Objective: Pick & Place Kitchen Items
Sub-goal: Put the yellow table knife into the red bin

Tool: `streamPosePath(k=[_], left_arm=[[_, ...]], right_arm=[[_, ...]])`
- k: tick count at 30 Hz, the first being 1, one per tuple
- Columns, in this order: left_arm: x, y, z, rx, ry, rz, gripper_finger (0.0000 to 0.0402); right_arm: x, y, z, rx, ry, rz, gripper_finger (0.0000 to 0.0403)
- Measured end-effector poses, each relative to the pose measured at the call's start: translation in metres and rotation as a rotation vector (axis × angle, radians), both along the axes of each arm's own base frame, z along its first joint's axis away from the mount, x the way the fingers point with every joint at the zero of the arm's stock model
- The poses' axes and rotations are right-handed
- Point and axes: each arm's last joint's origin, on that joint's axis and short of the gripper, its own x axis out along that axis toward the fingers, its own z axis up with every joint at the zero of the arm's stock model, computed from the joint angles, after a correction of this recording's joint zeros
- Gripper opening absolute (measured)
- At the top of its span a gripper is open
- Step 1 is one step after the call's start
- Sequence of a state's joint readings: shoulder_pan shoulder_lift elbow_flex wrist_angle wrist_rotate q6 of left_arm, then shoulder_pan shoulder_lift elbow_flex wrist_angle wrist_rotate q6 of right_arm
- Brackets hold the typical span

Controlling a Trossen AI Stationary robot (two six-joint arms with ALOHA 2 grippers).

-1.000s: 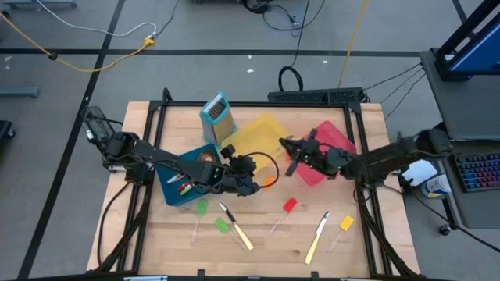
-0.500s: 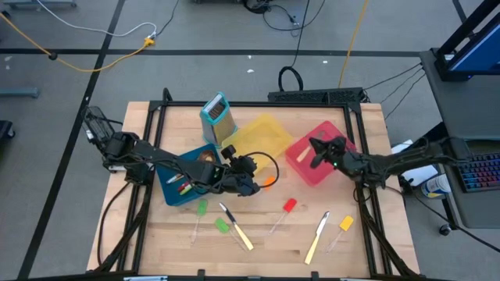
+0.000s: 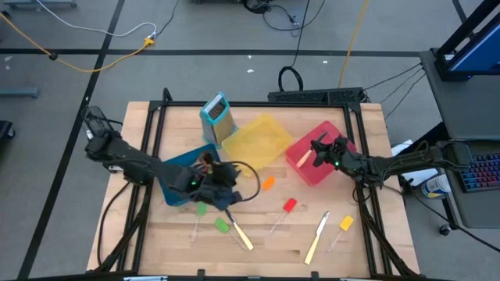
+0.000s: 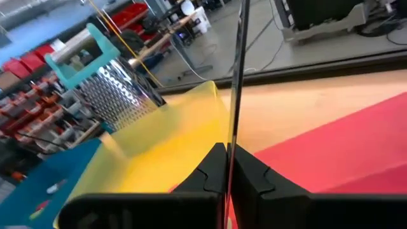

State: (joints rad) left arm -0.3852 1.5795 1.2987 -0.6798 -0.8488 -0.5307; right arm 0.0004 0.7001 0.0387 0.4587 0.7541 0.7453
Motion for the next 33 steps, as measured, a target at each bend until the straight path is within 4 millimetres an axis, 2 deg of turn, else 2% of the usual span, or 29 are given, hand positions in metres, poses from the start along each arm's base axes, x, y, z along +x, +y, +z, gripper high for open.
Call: streamPosePath(k=[6,13,23,29,33], left_arm=[[-0.039,-0.006,0.012,0.014,-0.002,0.099,0.0081],[-0.063,-0.011,0.012,0.009,-0.014,0.184,0.0081],[-0.071,-0.018,0.011,-0.001,-0.013,0.190,0.0081],[-0.071,-0.020,0.009,-0.030,0.003,0.182,0.0081],[-0.072,-0.021,0.008,-0.076,0.018,0.185,0.0081]], right_arm=[[0.002,0.001,-0.002,0.040,-0.009,0.030,0.0000],[0.003,-0.002,-0.008,0.063,0.016,-0.002,0.0010],[0.002,-0.009,-0.012,0.034,0.082,-0.054,0.0086],[0.003,-0.012,-0.005,-0.127,0.160,-0.081,0.0124],[0.003,-0.013,-0.004,-0.156,0.171,-0.108,0.0139]])
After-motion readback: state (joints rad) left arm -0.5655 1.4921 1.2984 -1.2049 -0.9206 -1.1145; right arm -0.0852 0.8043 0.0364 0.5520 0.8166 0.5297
